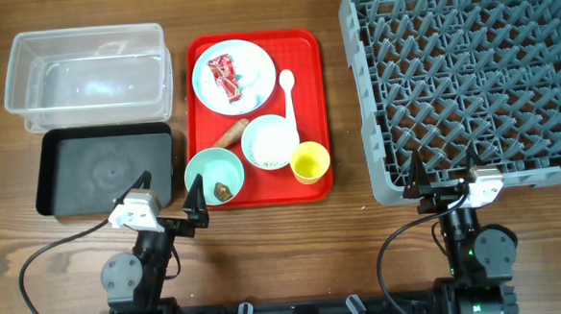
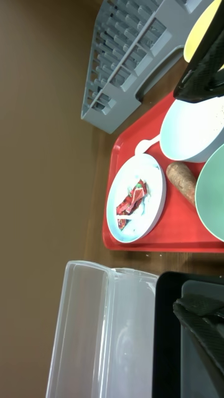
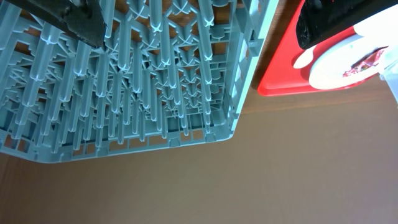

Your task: Sort waste into correct bins and load items into the dishwasher rack

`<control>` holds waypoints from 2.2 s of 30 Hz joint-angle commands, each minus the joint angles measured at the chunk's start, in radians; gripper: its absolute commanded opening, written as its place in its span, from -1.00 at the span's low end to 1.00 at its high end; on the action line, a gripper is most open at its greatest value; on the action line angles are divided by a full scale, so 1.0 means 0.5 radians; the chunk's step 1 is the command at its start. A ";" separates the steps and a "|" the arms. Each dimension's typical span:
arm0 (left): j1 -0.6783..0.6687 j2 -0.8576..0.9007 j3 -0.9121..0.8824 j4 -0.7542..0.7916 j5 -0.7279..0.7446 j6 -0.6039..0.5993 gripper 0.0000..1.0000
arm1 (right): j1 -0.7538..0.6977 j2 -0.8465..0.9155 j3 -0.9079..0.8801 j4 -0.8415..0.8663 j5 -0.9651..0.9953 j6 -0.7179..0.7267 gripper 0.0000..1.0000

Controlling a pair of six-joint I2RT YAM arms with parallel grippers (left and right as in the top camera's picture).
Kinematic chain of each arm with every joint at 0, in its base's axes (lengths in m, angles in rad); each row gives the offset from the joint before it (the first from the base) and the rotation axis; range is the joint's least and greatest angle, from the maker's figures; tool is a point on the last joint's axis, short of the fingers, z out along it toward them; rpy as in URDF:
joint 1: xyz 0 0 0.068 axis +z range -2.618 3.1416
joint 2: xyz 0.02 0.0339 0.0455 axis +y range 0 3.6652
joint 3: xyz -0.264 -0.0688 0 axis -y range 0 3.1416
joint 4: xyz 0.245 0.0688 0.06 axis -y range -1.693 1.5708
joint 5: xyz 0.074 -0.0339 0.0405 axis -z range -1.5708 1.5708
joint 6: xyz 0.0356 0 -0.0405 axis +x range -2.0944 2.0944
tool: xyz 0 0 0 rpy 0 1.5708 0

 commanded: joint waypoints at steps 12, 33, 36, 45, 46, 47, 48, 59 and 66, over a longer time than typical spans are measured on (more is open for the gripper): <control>-0.008 -0.021 -0.016 -0.001 -0.011 0.039 1.00 | 0.011 -0.020 -0.003 0.010 0.018 -0.036 0.99; -0.008 -0.021 -0.016 -0.001 -0.011 0.039 1.00 | 0.011 -0.020 -0.003 0.010 0.018 -0.035 0.99; -0.008 -0.021 -0.016 -0.001 -0.011 0.039 1.00 | 0.011 -0.020 -0.003 0.010 0.018 -0.036 0.99; -0.008 -0.021 -0.016 -0.001 -0.011 0.039 1.00 | 0.011 -0.020 -0.003 0.010 0.018 -0.036 1.00; -0.008 -0.021 -0.016 0.000 -0.011 0.039 1.00 | 0.011 -0.020 -0.003 0.010 0.018 -0.035 1.00; -0.008 -0.021 -0.016 0.001 -0.011 0.039 1.00 | 0.011 -0.020 -0.003 0.010 0.018 -0.036 1.00; -0.008 -0.021 -0.016 0.000 -0.011 0.039 1.00 | 0.011 -0.020 -0.003 0.010 0.018 -0.036 0.99; -0.008 -0.021 -0.016 0.078 -0.004 0.039 1.00 | 0.010 -0.020 -0.002 0.028 0.027 -0.106 1.00; -0.008 -0.021 -0.002 0.264 -0.004 0.047 1.00 | 0.010 -0.020 0.039 0.137 -0.005 -0.199 0.99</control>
